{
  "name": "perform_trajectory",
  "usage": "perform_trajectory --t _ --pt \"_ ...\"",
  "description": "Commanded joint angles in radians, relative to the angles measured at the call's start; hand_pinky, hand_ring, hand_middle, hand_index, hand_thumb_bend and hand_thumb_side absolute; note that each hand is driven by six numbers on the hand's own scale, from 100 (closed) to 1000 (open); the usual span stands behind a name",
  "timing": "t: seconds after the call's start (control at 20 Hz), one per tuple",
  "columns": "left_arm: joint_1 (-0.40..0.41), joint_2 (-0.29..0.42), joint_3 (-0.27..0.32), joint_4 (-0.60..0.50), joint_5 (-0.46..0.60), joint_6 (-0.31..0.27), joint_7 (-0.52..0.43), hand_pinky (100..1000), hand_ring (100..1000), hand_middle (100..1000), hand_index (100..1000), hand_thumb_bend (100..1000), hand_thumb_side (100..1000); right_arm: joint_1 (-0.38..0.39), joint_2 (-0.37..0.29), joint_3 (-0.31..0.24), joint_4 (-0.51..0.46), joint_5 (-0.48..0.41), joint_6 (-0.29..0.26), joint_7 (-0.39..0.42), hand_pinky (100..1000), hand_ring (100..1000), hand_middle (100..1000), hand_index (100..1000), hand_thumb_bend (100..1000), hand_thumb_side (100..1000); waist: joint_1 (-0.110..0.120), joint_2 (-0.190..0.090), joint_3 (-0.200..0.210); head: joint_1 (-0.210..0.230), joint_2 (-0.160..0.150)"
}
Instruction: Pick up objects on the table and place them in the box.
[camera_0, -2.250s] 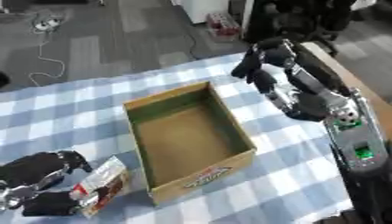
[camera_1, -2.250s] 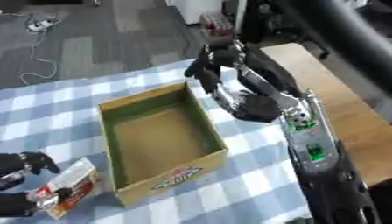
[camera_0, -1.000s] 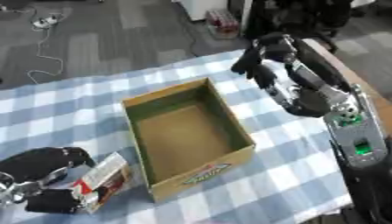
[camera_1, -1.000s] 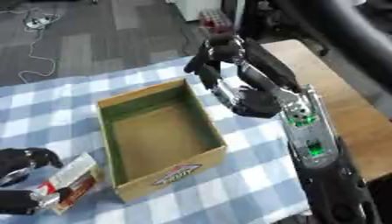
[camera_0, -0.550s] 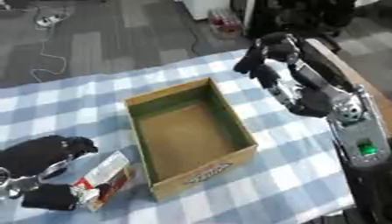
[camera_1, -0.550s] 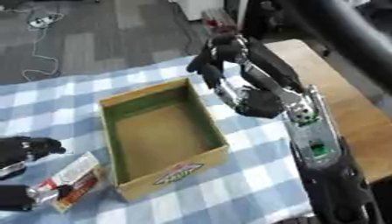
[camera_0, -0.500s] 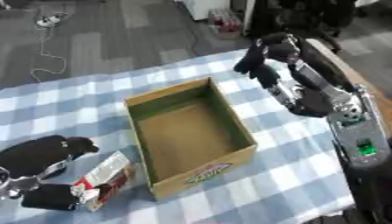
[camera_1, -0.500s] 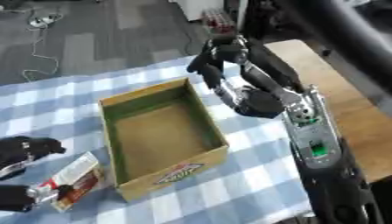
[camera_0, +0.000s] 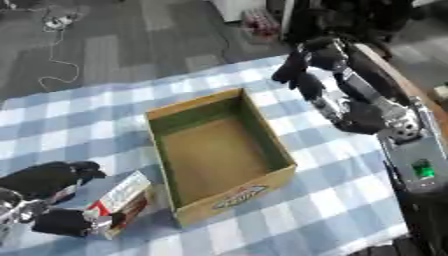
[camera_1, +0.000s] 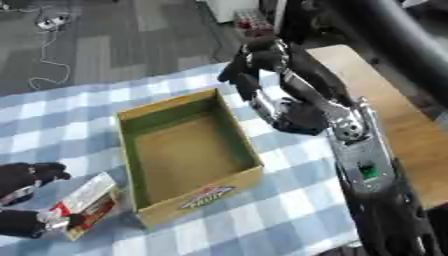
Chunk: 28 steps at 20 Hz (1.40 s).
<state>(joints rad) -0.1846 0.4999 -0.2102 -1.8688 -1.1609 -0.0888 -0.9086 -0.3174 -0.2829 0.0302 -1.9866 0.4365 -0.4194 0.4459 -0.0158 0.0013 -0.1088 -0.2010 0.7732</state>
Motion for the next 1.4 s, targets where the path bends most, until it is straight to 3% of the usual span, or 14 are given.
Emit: perform_trajectory --t 0.05,0.55,0.95,1.2,1.4 --pt "-0.014 0.009 -0.002 -0.006 0.007 -0.002 0.002 1000 934 993 973 424 1000 -0.017 -0.009 -0.004 -0.013 -0.007 -0.003 0.000 390 443 518 688 100 1000 0.002 -0.009 -0.002 0.005 -0.003" --pt "-0.032 0.010 -0.025 0.000 0.023 -0.026 0.002 1000 928 975 956 422 1000 -0.019 -0.008 -0.003 -0.013 -0.008 -0.004 0.001 391 443 518 687 100 1000 0.002 -0.009 -0.005 0.003 -0.003" --pt "-0.044 0.011 -0.038 0.013 0.023 -0.036 0.002 985 855 897 917 385 1000 -0.022 -0.007 -0.002 -0.013 -0.010 -0.004 0.003 391 443 517 687 100 1000 0.003 -0.009 -0.007 0.002 -0.003" --pt "-0.053 0.011 -0.042 0.029 0.023 -0.034 0.002 789 756 848 886 344 1000 -0.023 -0.006 -0.001 -0.013 -0.011 -0.005 0.004 391 443 517 687 100 1000 0.004 -0.009 -0.009 0.003 -0.003" --pt "-0.058 0.011 -0.045 0.040 0.024 -0.033 0.002 732 712 827 875 326 1000 -0.025 -0.004 0.000 -0.013 -0.012 -0.005 0.005 391 443 517 687 100 1000 0.004 -0.008 -0.011 0.003 -0.003"
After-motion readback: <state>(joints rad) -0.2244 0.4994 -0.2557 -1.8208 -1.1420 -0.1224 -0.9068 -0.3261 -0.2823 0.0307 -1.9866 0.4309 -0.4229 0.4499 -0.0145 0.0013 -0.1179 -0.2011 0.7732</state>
